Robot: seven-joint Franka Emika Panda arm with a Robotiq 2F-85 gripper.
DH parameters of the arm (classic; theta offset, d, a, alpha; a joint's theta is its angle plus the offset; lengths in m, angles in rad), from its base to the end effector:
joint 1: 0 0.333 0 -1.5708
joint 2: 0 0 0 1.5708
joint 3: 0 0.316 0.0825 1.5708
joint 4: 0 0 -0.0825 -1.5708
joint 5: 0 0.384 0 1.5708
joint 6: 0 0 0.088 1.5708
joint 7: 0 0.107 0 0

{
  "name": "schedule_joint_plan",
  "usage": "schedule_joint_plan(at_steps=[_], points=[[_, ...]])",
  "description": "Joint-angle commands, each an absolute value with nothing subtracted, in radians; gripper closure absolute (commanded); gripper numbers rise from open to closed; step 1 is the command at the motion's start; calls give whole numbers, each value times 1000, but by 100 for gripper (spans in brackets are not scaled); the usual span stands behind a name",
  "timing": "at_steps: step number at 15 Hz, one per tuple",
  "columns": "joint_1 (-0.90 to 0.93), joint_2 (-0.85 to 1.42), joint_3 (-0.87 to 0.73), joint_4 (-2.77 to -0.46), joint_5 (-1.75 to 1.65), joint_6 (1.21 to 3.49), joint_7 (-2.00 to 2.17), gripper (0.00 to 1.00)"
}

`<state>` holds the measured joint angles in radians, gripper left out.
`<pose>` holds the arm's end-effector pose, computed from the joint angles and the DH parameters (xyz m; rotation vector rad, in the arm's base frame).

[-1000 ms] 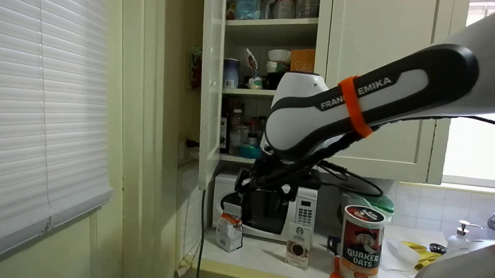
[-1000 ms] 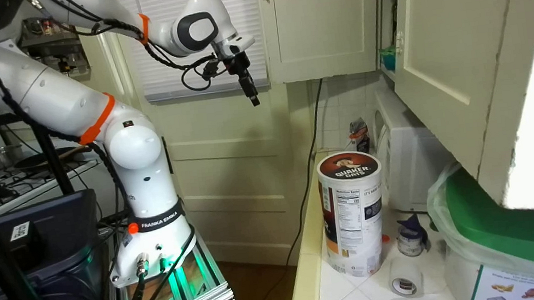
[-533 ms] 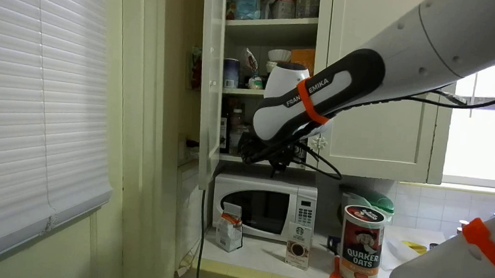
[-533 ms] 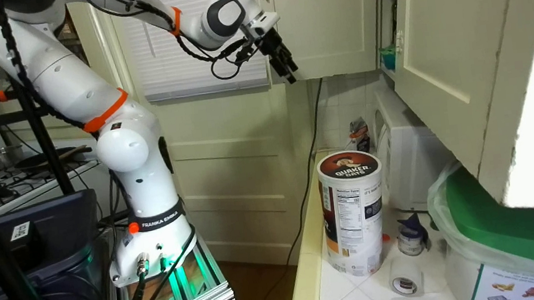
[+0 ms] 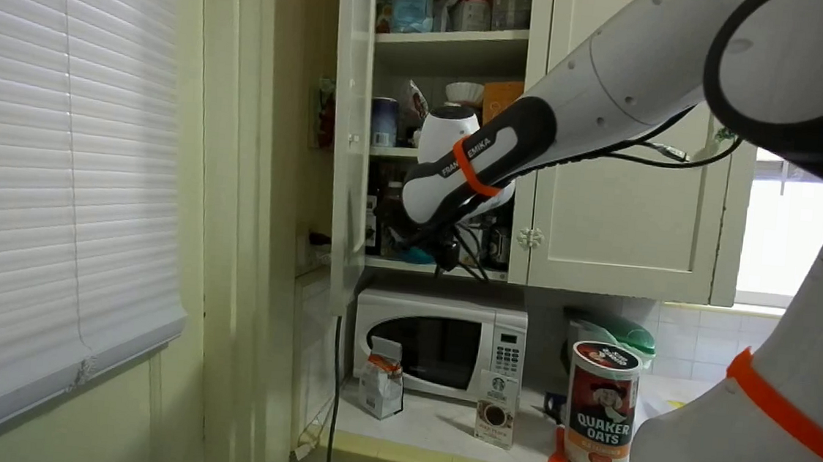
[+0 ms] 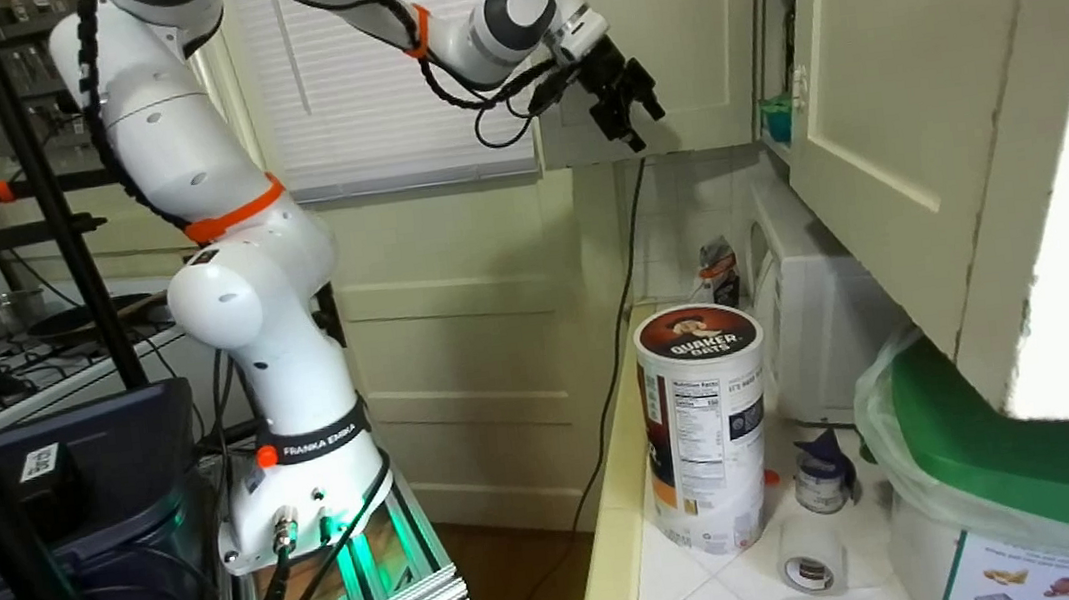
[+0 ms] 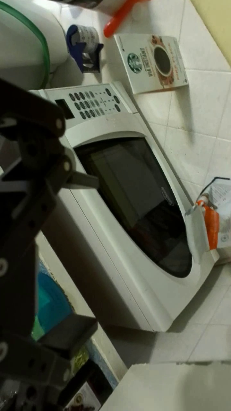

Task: Remove the bowl from the cupboard

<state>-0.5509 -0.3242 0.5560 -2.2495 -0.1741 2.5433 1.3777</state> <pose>0.5108 0.0280 0.5398 -2.3507 1.6615 -0.9301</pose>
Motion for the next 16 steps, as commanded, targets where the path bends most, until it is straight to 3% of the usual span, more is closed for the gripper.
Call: schedule_joint_plan(at_steps=[1, 2, 3, 9, 16], points=[[-676, -218, 697, -2090, -259, 2507, 1639, 0], [-714, -210, 727, -2057, -309, 2493, 1709, 0], [-508, -224, 539, -2135, -307, 2529, 1620, 0], [-556, -177, 564, -2047, -382, 2491, 1728, 0], [-308, -11, 239, -1879, -612, 2410, 1871, 0]])
